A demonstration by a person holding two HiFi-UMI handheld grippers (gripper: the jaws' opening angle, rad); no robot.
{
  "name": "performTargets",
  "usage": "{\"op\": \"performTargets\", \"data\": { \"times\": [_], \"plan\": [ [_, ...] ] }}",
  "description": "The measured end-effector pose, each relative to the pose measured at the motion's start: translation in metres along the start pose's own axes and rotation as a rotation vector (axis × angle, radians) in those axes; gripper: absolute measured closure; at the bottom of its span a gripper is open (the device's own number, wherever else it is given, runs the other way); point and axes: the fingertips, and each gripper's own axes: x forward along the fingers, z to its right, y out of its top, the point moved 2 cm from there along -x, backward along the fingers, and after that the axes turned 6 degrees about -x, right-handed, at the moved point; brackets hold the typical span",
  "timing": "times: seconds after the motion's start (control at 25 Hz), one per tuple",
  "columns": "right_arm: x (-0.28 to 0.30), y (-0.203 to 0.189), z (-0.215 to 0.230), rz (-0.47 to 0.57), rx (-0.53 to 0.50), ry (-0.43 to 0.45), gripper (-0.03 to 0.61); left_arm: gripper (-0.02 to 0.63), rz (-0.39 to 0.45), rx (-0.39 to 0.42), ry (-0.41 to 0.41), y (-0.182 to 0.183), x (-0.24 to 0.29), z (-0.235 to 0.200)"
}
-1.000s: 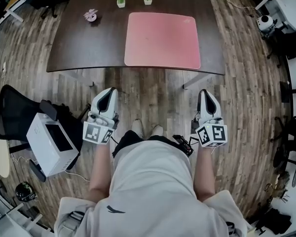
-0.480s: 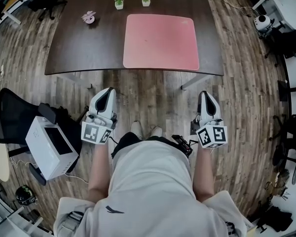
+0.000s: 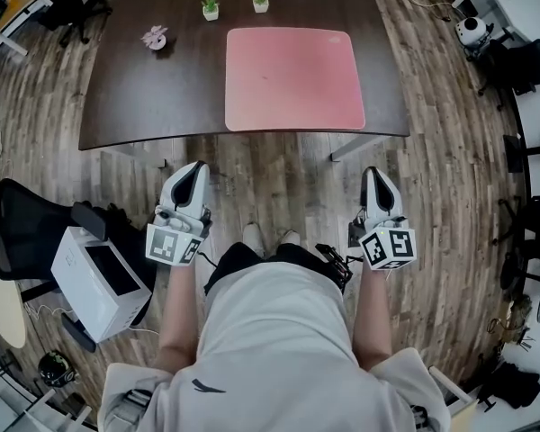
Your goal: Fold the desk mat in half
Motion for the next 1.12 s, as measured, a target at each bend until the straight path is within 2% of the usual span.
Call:
{"op": "performTargets", "data": {
  "times": [0.6, 0.88, 1.12],
  "plan": [
    [0.027, -0.002, -0.027, -0.015, -0.02, -0.052, 0.577, 0.608, 0.019, -0.031, -0.005, 0.008, 0.001, -0.055],
    [0.042, 0.011, -0.016, 0.017, -0.028, -0.047, 0.577, 0.607, 0.027, -0.029, -0.007, 0.007, 0.022, -0.059],
    [0.068, 0.009, 0.012, 0.015, -0.043, -0.018, 0.577, 0.609, 0.036, -0.02, 0.03, -0.005, 0.047, -0.062]
  ]
}}
